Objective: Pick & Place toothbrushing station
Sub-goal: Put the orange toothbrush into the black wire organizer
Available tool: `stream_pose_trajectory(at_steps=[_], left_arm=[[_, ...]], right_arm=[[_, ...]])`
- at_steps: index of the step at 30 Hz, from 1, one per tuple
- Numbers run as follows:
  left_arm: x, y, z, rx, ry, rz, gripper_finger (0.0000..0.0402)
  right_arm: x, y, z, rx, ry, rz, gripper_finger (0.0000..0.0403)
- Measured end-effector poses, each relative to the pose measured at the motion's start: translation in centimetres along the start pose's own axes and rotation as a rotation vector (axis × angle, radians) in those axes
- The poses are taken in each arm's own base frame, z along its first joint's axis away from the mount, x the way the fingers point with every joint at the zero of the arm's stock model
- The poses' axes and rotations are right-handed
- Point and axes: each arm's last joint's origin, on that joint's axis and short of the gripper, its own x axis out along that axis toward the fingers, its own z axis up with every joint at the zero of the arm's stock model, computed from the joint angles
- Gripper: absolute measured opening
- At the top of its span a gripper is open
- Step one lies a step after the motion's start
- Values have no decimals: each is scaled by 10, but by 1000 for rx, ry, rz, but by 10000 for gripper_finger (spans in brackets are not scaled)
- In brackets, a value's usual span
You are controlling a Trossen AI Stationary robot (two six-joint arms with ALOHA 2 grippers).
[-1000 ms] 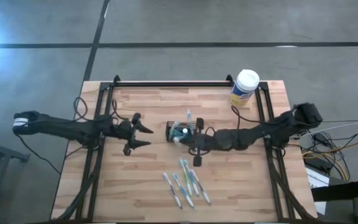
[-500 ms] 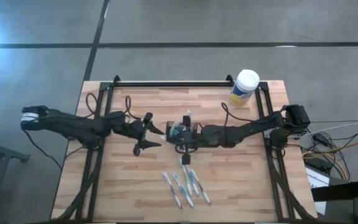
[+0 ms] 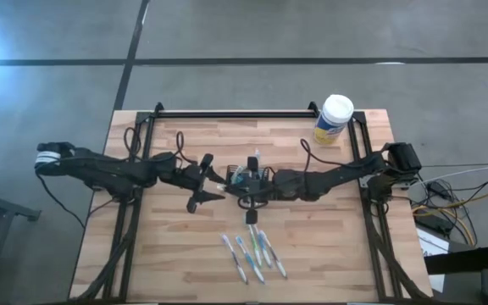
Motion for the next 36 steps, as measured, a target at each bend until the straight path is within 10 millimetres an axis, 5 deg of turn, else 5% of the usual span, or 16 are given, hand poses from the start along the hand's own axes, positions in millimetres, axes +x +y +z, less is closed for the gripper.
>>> stream_pose_trajectory(at_steps=[13,23,36], left_arm=[[1,-3,0,34,-5,-15,40],[-2,-5,2,38,1,-49,23],[-32,-13,6,81,-51,-21,23]], right_arm=[[0,0,-2,-1,11,-12,8],[-10,-2,0,21,47,-5,53],[-69,-11,7,118,50,27,146]])
